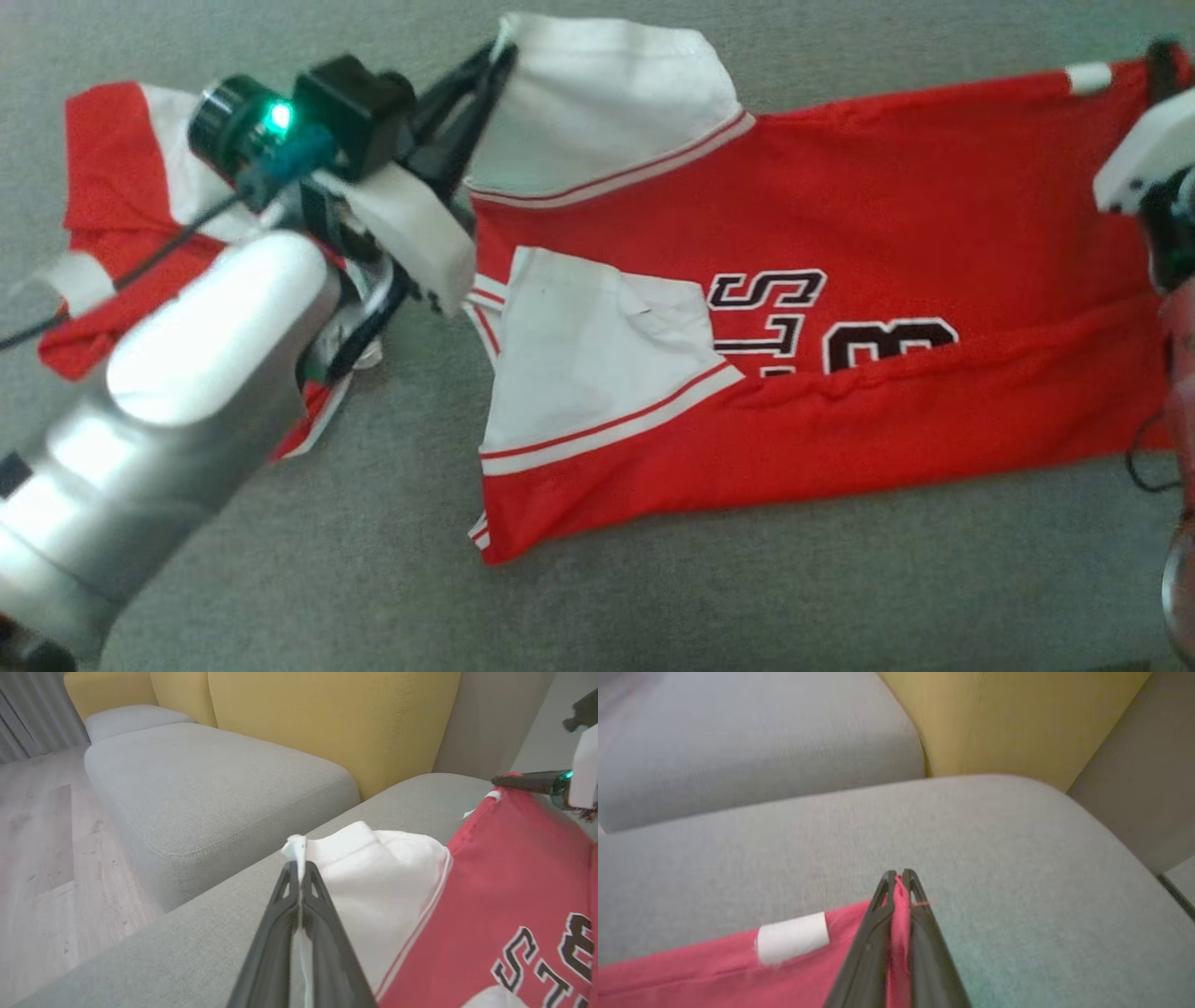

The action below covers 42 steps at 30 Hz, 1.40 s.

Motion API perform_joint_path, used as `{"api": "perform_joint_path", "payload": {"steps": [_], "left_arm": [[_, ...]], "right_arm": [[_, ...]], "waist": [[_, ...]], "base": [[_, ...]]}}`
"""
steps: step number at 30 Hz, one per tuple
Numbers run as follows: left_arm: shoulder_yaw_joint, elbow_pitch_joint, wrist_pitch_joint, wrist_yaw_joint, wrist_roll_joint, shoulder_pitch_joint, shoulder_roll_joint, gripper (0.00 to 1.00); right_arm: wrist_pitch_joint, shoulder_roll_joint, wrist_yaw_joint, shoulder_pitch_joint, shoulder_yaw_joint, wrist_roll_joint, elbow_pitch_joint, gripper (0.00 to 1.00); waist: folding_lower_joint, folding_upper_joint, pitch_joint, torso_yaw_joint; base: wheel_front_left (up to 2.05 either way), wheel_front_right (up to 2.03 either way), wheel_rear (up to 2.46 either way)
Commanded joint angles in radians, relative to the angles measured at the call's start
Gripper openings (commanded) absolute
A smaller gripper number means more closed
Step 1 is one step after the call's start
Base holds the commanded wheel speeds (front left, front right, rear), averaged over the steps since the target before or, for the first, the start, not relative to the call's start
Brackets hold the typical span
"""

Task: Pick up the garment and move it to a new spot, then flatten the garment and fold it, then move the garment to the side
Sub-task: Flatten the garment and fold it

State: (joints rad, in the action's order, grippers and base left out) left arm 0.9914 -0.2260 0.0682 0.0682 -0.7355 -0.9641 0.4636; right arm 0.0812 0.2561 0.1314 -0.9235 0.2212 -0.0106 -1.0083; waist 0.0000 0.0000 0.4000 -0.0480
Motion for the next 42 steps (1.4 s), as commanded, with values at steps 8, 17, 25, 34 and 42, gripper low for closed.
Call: {"api": "perform_joint_path", "payload": {"steps": [8, 17, 25, 34, 42], "left_arm": [[-0.067, -0.187, -0.05, 0.002, 0.075, -0.237, -0.024, 0.0], [-0.068, -0.395, -0.167, -0.043, 0.094, -0.314, -0.1, 0.0], [-0.046, -0.425, -0.187, -0.104, 0.053, -0.242, -0.119, 0.0], [-0.001, -0.263, -0.111, -0.131, -0.004, -0.086, -0.064, 0.0], [0.069, -0.004, 0.039, -0.082, -0.04, 0.077, 0.038, 0.0]], "right_arm": [[-0.117, 0.01, -0.001, -0.105, -0.111, 0.198, 0.07, 0.0], [-0.197, 0.045, -0.001, -0.087, -0.233, 0.432, 0.126, 0.0], [-0.133, 0.125, -0.001, 0.004, -0.349, 0.578, 0.155, 0.0], [-0.02, 0.249, -0.001, 0.14, -0.463, 0.715, 0.221, 0.0], [0.123, 0.371, -0.001, 0.258, -0.598, 0.775, 0.28, 0.0]], "waist": [[0.0, 0.0, 0.005, -0.056], [0.0, 0.0, 0.003, -0.058], [0.0, 0.0, -0.028, -0.024], [0.0, 0.0, -0.077, 0.006], [0.0, 0.0, -0.101, 0.019]], "base": [[0.0, 0.0, 0.0], [0.0, 0.0, 0.0], [0.0, 0.0, 0.0], [0.0, 0.0, 0.0], [0.0, 0.0, 0.0]]}}
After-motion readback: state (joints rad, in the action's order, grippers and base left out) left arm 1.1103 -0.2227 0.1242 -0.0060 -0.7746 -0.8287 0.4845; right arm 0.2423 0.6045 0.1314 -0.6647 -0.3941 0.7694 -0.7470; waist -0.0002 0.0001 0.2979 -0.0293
